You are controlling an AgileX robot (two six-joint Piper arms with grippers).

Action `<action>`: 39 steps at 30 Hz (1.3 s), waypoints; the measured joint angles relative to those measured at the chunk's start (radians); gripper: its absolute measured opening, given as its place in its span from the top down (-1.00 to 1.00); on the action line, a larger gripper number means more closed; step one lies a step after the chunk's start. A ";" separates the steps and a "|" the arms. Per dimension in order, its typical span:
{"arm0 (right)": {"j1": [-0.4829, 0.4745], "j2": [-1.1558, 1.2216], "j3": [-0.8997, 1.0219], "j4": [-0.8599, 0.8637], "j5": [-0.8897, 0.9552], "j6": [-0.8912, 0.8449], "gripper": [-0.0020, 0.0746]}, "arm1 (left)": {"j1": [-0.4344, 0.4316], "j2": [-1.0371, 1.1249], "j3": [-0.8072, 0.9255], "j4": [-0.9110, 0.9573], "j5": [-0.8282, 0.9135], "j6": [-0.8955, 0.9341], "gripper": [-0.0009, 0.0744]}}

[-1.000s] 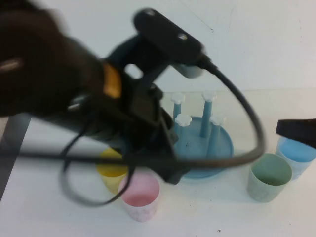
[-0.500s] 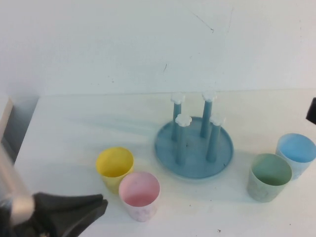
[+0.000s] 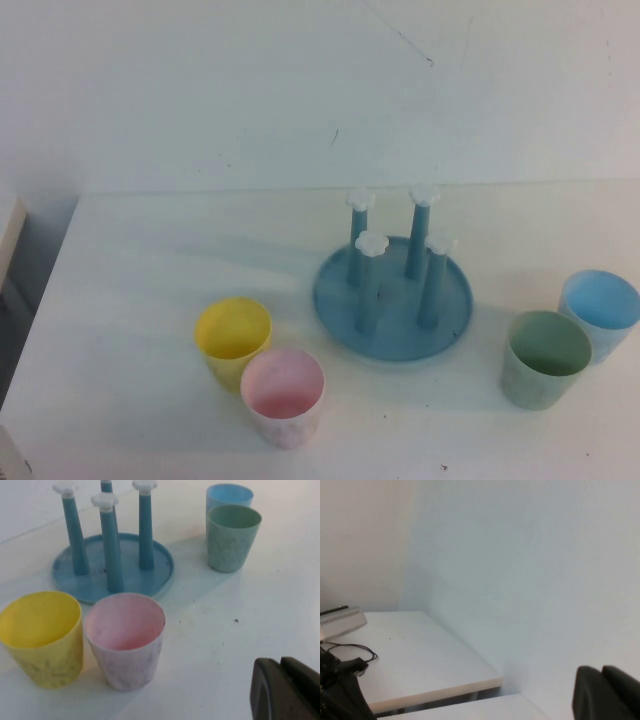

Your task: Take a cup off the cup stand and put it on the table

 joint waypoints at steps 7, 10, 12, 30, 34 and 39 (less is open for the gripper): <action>0.000 -0.018 0.004 -0.046 0.002 -0.002 0.91 | 0.000 0.000 0.070 0.000 0.000 0.000 0.98; -0.002 -0.018 0.004 -0.058 0.000 -0.002 0.92 | 0.000 0.000 0.086 0.000 0.027 0.000 0.98; 0.004 -0.018 0.004 -0.069 -0.009 -0.002 0.92 | 0.000 0.000 0.092 0.000 0.053 0.000 0.98; 0.110 -0.041 0.005 -0.544 -0.041 0.164 0.92 | 0.000 0.000 0.143 0.000 0.134 0.000 0.98; 0.110 -0.146 0.005 -0.593 -0.286 0.172 0.92 | 0.000 0.000 0.143 0.000 0.134 0.000 0.98; 0.110 -0.322 0.010 -0.661 -0.523 0.210 0.92 | 0.000 0.000 0.143 0.000 0.134 0.000 0.98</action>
